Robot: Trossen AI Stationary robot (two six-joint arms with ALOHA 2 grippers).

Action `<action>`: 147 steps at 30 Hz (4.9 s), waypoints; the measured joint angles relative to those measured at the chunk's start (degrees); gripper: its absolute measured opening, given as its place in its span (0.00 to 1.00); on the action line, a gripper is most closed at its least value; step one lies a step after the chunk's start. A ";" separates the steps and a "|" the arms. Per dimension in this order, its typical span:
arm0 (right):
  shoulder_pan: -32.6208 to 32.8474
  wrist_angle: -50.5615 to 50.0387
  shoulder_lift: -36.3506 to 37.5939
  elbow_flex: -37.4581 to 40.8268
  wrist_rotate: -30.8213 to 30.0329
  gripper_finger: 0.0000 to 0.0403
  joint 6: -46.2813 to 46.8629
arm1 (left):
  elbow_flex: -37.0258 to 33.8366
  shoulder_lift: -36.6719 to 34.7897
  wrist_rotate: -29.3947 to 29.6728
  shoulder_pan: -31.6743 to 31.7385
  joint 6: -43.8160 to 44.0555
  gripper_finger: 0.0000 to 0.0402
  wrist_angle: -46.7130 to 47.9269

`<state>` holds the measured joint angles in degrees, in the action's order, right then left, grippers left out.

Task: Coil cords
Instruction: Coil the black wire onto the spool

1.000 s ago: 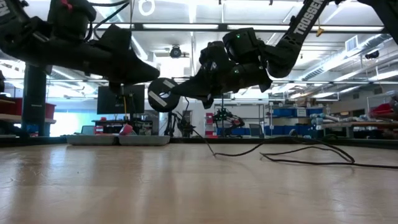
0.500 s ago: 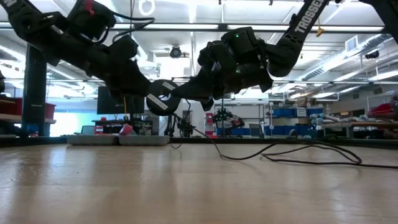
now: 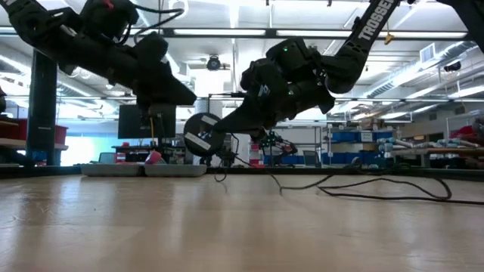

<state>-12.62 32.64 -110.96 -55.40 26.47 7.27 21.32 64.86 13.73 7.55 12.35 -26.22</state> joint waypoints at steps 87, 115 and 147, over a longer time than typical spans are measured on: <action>-2.72 3.92 3.77 -0.13 1.63 0.18 2.75 | -0.06 5.35 -6.75 -0.02 4.75 0.00 -2.01; 5.78 15.32 25.21 28.25 -30.17 0.14 6.62 | -12.17 5.29 23.71 -3.25 10.41 0.00 -27.24; 6.01 30.89 -14.60 0.72 -34.39 0.44 9.76 | -12.11 5.28 20.21 -3.21 7.41 0.00 -33.44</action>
<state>-6.61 63.53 -125.56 -54.68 -7.92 17.03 9.21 70.14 33.94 4.34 19.76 -59.65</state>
